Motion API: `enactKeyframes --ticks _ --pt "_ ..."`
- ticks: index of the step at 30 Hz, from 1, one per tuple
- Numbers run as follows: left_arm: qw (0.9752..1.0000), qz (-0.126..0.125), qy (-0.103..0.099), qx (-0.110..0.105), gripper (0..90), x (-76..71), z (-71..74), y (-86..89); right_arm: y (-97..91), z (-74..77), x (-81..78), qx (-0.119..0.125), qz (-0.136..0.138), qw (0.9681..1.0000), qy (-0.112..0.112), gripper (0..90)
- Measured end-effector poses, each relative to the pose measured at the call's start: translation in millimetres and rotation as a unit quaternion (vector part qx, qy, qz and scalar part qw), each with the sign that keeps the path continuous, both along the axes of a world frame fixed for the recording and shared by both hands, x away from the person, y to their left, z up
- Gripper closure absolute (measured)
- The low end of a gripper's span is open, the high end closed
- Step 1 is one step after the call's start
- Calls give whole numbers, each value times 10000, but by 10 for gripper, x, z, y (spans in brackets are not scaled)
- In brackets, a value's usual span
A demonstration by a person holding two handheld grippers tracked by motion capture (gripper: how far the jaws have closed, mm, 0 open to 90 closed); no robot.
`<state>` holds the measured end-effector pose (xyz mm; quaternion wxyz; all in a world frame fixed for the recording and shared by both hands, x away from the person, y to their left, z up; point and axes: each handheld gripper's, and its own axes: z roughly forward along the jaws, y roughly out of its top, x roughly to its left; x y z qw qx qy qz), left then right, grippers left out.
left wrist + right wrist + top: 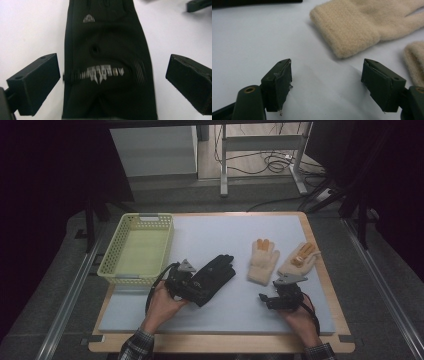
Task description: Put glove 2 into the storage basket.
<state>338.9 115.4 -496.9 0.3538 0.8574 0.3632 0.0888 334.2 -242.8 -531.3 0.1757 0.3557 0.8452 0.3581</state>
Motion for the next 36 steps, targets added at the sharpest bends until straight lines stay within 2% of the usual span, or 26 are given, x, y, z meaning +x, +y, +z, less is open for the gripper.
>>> enactKeyframes --ticks 3,5,12,14,20,22,23,25,28,30,34,36 --pt "9997 -20 41 242 0 151 -31 -142 0 0 0 0 -1 10000 -2 240" --pt "9994 -43 109 321 0 239 -67 -205 0 0 0 1 0 10000 -1 240" --pt "9986 -197 370 312 0 435 -222 -294 0 0 -1 -2 -2 10000 -2 240" --pt "9980 -291 427 352 0 430 -254 -329 0 0 -1 -1 -2 10000 -1 240" --pt "9970 -358 366 572 0 346 -252 -402 0 -1 -1 0 -2 10000 -3 240" --pt "9961 -374 358 720 0 328 -269 -426 1 -1 -1 -1 -2 10000 -4 240" --pt "9948 -379 330 887 0 328 -288 -442 1 -1 -1 0 -3 10000 -3 240" --pt "9939 -302 294 1015 0 344 -316 -456 1 -1 -1 -2 -5 10000 -5 240" --pt "9945 -213 408 940 0 392 -326 -440 1 -1 -1 -4 -4 10000 -7 240" --pt "9945 -199 404 948 0 382 -328 -442 1 -2 -2 -3 -4 10000 -7 240" --pt "9943 -215 436 948 85 342 -275 -434 1 -2 -1 -2 -3 10000 -5 240" --pt "9947 -204 398 925 239 338 -243 -402 2 -2 -2 -8 -6 10000 -10 240"
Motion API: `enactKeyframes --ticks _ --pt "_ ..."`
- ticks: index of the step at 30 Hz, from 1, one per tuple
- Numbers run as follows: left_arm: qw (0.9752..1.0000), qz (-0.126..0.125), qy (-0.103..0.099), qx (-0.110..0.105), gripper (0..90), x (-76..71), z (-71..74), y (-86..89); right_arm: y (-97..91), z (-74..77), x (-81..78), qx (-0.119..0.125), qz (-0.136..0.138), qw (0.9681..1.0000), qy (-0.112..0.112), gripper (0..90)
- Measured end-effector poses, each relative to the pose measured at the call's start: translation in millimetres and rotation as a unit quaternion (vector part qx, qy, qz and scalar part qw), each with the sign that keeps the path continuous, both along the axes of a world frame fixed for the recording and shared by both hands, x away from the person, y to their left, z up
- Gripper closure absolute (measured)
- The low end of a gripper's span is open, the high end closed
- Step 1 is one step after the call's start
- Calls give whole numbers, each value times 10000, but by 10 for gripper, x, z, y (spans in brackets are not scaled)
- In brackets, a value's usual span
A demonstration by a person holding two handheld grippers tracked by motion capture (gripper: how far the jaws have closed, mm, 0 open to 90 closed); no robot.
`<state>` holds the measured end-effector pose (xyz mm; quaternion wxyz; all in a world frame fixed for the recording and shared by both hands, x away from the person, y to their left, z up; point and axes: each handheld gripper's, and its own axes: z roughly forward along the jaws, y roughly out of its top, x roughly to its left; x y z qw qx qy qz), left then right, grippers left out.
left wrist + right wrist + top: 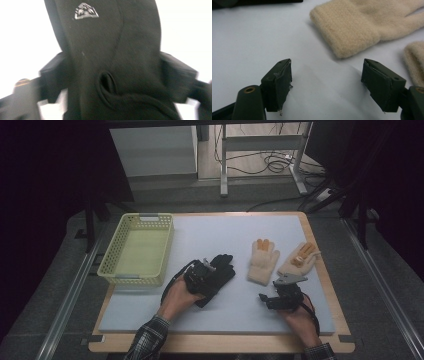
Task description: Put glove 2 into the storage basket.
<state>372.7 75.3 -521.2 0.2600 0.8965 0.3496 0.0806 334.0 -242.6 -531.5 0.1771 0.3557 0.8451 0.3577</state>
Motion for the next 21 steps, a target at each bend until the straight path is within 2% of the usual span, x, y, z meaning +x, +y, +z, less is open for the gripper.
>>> enactKeyframes --ticks 1,2,6,10,12,21 --pt "10000 40 -8 -24 307 8 12 26 0 0 0 1 3 10000 1 240" --pt "9999 119 10 -85 415 22 16 59 0 0 0 -1 2 10000 0 240" --pt "9995 238 60 -193 568 69 29 132 0 0 0 -1 2 10000 1 240" --pt "9994 253 108 -208 613 98 62 148 0 0 0 -1 1 10000 0 240" --pt "9995 279 73 -120 616 112 104 134 0 0 1 0 1 10000 3 240" --pt "9989 396 -172 -206 606 191 407 131 -1 0 1 3 4 10000 3 240"
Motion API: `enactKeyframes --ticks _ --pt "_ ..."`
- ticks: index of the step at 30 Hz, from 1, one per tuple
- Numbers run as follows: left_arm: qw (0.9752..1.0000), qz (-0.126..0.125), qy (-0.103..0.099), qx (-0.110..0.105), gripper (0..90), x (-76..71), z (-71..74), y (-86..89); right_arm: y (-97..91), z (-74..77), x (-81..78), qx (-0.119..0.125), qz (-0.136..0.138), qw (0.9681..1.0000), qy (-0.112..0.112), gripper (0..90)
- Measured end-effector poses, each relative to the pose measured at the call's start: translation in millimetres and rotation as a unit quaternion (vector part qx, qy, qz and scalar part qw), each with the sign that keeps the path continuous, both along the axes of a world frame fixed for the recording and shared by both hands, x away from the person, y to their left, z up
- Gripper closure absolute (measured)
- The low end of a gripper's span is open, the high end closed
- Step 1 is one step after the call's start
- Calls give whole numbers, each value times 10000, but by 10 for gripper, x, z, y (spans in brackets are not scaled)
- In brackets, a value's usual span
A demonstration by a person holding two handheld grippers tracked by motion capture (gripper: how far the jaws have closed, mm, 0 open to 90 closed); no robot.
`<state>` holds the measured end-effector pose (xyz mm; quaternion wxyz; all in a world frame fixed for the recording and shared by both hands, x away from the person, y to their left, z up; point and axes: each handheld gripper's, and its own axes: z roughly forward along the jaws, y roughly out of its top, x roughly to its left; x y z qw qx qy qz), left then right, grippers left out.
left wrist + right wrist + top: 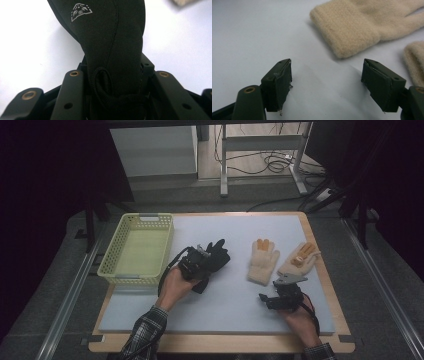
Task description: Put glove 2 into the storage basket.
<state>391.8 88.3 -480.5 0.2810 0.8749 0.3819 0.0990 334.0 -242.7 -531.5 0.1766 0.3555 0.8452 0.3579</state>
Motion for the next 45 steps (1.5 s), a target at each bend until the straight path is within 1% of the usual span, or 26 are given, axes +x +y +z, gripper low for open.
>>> enactKeyframes --ticks 6,8,12,13,14,16,18,19,21,28,30,32,34,35,36,37,38,43,44,45 --pt "9998 198 -60 -28 604 89 156 43 0 0 -1 -2 -3 10000 1 240" --pt "9997 254 -50 -54 604 120 216 71 -1 1 1 -13 7 10000 -8 240" --pt "9994 347 -82 -36 604 185 364 171 -2 1 0 -15 5 10000 -8 240" --pt "9990 418 -112 -53 601 207 414 211 -2 1 0 -14 6 10000 -7 240" --pt "9990 418 -112 -53 600 207 414 211 -2 1 0 -14 6 10000 -7 240" --pt "9988 461 -151 -19 599 232 464 262 -2 1 0 -15 6 10000 -7 240" --pt "9982 556 -203 10 597 266 521 331 -1 1 0 -15 5 10000 -8 240" --pt "9977 643 -230 12 596 292 564 386 -1 1 0 -16 5 10000 -8 240" --pt "9974 685 -238 32 596 308 588 420 -1 0 0 -14 5 10000 -8 240" --pt "9944 997 -340 87 592 388 715 642 0 -2 0 -1 3 10000 -14 240" --pt "9933 1089 -366 120 591 411 730 722 0 -2 0 -1 3 10000 -15 240" --pt "9915 1221 -410 171 589 435 737 821 0 -2 0 -1 3 10000 -15 240" --pt "9901 1332 -393 184 588 453 735 909 0 -2 0 -1 3 10000 -14 240" --pt "9884 1448 -399 236 587 470 724 1010 0 -1 0 0 4 10000 -14 239" --pt "9875 1490 -405 303 587 479 721 1066 0 -2 1 -1 4 10000 -16 240" --pt "9875 1490 -405 303 587 479 721 1066 0 -2 1 -1 4 10000 -16 240" --pt "9860 1584 -402 338 587 486 714 1133 0 -2 0 0 2 10000 -14 239" --pt "9805 1880 -375 433 581 514 682 1407 0 -2 1 -2 5 10000 -16 240" --pt "9780 2005 -341 453 580 523 656 1519 -1 -2 1 0 6 10000 -16 240" --pt "9769 2063 -320 463 580 528 640 1573 0 -2 1 1 5 10000 -15 240"
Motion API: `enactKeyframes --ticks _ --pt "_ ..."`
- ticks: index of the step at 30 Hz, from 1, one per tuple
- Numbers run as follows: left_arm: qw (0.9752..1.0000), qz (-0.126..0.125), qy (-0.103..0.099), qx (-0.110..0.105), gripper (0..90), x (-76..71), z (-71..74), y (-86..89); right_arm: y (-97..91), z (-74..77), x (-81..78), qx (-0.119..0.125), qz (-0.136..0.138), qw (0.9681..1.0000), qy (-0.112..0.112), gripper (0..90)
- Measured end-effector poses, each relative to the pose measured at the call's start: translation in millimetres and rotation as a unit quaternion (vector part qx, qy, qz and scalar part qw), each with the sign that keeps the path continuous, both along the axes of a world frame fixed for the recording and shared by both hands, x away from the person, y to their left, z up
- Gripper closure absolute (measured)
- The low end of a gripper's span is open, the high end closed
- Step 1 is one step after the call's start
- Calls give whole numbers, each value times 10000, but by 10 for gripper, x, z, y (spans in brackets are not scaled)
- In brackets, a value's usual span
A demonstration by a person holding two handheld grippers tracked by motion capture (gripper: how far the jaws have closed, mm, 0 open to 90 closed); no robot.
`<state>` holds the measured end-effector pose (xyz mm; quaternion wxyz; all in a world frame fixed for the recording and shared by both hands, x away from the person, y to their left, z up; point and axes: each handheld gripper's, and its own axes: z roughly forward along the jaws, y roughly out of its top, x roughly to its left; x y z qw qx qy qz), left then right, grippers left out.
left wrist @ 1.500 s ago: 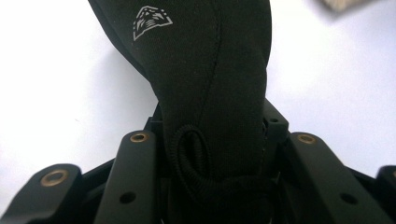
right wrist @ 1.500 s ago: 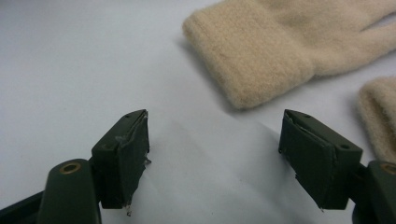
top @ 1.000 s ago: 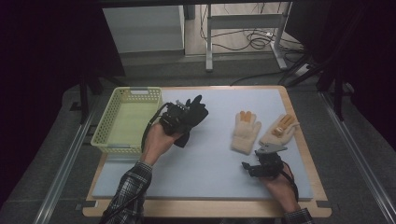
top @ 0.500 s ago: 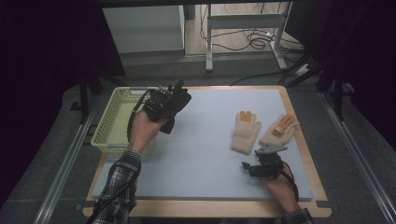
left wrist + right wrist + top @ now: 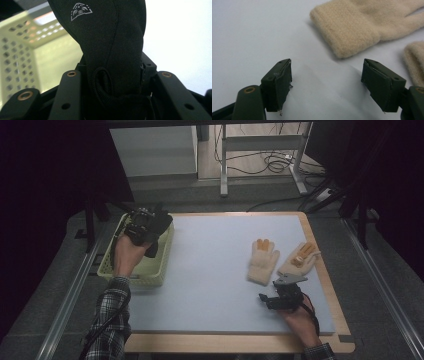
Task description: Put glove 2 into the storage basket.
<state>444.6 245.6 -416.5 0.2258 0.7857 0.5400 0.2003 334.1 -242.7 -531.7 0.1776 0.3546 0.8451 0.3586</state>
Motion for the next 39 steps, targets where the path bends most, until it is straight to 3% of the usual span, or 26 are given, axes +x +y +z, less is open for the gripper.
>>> enactKeyframes --ticks 8,13,16,23,25,31,33,35,36,37,39 --pt "9993 331 151 -73 578 37 -175 337 0 0 0 0 0 10000 -1 240" --pt "9981 468 390 46 576 80 -355 509 1 0 0 2 -2 10000 1 240" --pt "9966 565 575 195 576 115 -473 592 0 0 0 3 0 10000 0 240" --pt "9931 712 927 70 567 173 -704 769 1 0 0 2 0 10000 0 239" --pt "9911 791 1072 5 559 196 -784 832 1 -1 0 -1 -1 10000 -2 240" --pt "9882 847 1269 136 536 246 -878 855 1 -1 0 -1 -1 10000 -3 240" --pt "9862 864 1389 252 466 266 -905 842 1 -1 0 -1 0 10000 -4 240" --pt "9857 847 1421 309 445 276 -917 828 1 -1 0 0 0 10000 -3 240" --pt "9862 808 1418 277 352 278 -921 813 1 -1 0 -2 -1 10000 -3 239" --pt "9861 744 1460 259 352 284 -921 789 1 -1 0 -2 -1 10000 -3 239" --pt "9849 622 1593 257 240 291 -932 749 1 -1 0 0 -1 10000 -2 240"
